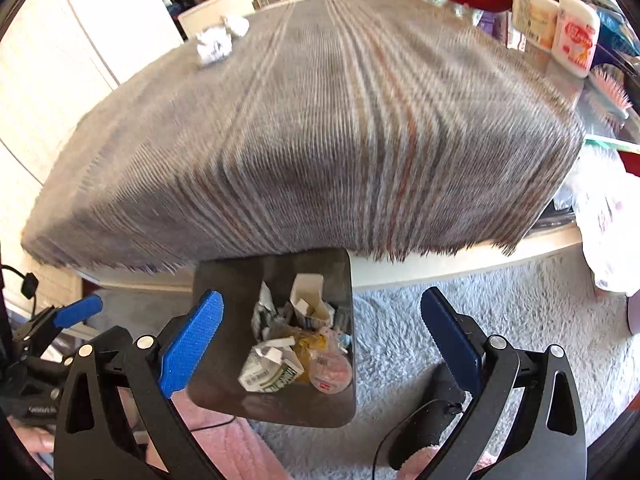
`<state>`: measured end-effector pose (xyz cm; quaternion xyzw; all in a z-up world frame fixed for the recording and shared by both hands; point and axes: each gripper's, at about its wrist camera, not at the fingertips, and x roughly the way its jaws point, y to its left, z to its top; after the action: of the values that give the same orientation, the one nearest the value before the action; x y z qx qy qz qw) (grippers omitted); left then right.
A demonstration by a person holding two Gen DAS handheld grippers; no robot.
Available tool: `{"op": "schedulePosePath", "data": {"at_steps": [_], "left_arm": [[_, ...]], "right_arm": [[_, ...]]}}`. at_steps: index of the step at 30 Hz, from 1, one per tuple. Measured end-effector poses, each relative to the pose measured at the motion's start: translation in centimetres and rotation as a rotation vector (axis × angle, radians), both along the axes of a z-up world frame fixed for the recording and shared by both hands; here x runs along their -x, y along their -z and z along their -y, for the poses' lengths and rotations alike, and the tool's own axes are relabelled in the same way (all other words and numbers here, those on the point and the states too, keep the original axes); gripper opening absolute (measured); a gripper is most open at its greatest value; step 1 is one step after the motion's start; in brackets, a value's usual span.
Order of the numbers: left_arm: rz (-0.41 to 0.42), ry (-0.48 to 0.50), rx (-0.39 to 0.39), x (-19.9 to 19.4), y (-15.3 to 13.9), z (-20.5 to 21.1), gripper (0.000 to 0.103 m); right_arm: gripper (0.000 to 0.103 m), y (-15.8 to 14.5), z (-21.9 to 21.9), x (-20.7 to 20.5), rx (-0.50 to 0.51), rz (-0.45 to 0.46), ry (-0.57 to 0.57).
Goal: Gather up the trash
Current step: 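Raise both open tools back over the remaining table trash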
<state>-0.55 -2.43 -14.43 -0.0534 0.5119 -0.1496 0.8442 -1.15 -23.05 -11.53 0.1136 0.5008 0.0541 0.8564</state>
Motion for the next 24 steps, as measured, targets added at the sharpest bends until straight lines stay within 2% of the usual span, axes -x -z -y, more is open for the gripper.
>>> {"op": "schedulePosePath", "data": {"at_steps": [7, 12, 18, 24], "left_arm": [[0.080, -0.027, 0.001, -1.9, -4.1, -1.5, 0.095], [0.125, -0.041, -0.019, -5.1, -6.8, -2.7, 0.095], [0.151, -0.077, -0.072, -10.1, -8.3, -4.6, 0.095], [0.134, -0.092, -0.091, -15.3, -8.1, -5.6, 0.095]], "right_arm": [[0.100, -6.8, 1.0, -2.2, -0.006, 0.110, -0.003], [0.100, -10.0, 0.3, -5.3, 0.011, 0.161, -0.024], [0.100, -11.2, -1.6, -11.1, -0.004, 0.162, -0.060], [0.100, -10.3, -4.6, -17.1, -0.016, 0.120, -0.096]]}}
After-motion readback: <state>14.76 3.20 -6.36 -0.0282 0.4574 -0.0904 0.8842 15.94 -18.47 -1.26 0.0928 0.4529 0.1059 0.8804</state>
